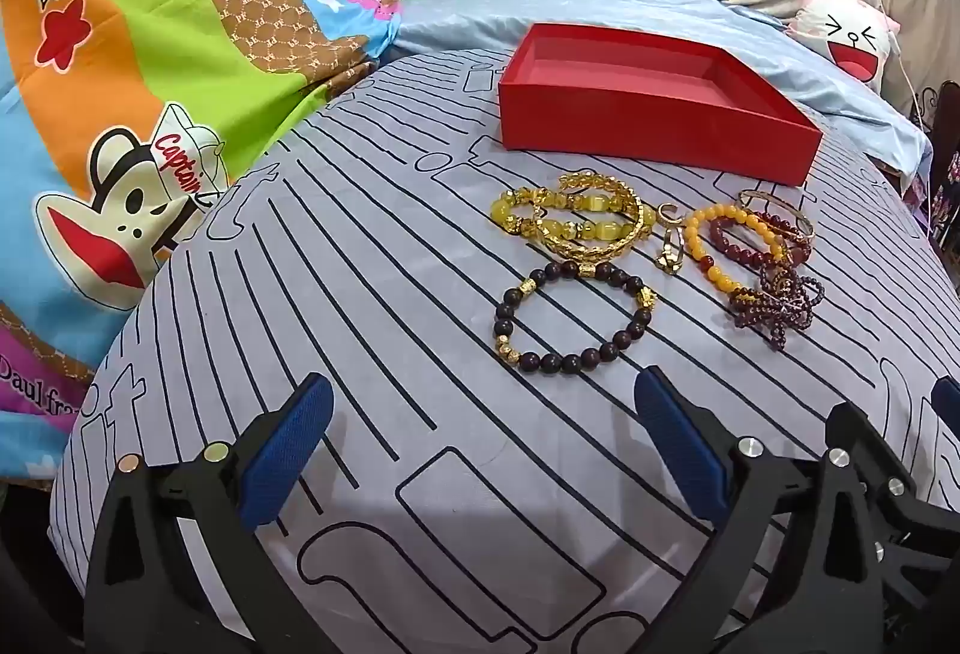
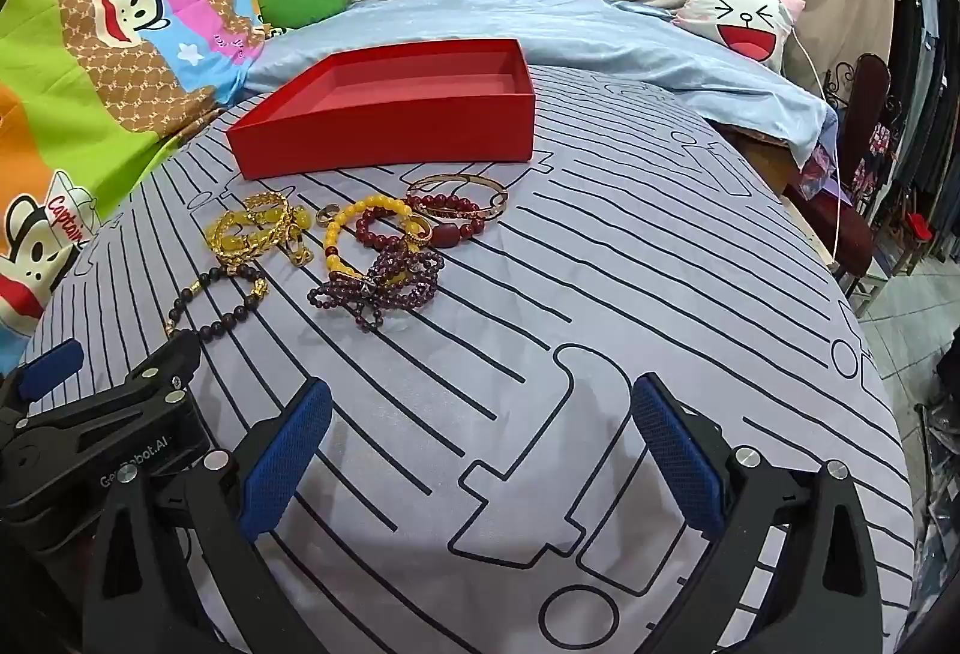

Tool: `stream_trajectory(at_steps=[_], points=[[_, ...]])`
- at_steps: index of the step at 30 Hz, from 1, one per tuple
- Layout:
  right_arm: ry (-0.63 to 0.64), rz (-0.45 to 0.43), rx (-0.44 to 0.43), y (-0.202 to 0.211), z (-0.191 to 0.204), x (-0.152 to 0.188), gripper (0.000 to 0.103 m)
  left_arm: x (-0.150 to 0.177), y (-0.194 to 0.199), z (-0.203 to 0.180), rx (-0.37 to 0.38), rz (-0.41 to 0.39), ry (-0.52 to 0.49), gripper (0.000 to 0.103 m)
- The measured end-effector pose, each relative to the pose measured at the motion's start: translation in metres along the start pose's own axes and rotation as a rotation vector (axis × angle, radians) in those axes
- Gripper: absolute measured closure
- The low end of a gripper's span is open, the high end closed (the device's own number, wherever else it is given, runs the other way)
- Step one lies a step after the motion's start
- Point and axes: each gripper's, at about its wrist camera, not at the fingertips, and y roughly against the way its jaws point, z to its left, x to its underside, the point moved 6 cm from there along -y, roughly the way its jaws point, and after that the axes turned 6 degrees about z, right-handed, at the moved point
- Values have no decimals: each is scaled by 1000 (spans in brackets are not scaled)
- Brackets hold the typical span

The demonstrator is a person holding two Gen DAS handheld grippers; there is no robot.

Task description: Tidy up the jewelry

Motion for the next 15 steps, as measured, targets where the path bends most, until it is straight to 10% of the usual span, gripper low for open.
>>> stream_trajectory(at_steps=[15], points=[[0, -2, 1, 1, 0, 0, 6, 1, -1, 0, 4, 1, -1, 7]])
